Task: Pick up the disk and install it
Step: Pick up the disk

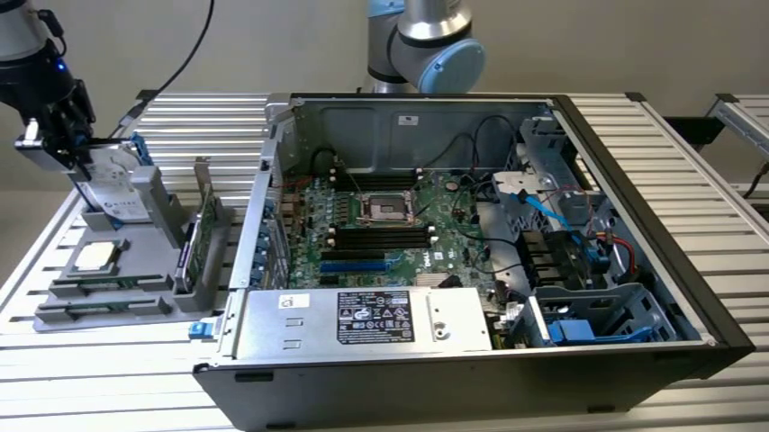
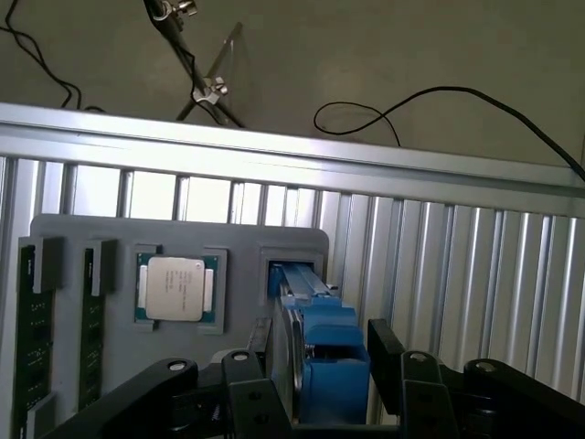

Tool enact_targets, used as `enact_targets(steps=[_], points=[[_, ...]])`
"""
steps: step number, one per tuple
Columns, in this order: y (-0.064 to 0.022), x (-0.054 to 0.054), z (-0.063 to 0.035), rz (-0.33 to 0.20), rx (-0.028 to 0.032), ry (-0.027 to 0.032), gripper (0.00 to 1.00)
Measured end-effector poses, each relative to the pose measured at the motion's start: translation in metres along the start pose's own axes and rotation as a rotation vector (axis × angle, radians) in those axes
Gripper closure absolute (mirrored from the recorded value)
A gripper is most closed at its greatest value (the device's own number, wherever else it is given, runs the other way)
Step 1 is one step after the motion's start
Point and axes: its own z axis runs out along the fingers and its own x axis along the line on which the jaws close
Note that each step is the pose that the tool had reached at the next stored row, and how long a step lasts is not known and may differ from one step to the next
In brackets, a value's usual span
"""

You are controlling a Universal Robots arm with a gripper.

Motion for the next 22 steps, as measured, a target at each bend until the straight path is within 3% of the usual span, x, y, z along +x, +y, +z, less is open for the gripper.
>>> enact_targets(steps=[2, 3, 11, 22], points=[[0.0, -0.0001, 0.0003, 0.0, -0.0002, 0.0, 0.48], [0.0, -0.0001, 0.0004, 0.0, -0.0004, 0.0, 0.55], [-0.0001, -0.0001, 0.0008, 0.0, -0.0013, -0.0001, 0.55], [0.0, 0.0015, 0.0007, 0.001, -0.0075, -0.0008, 0.55]])
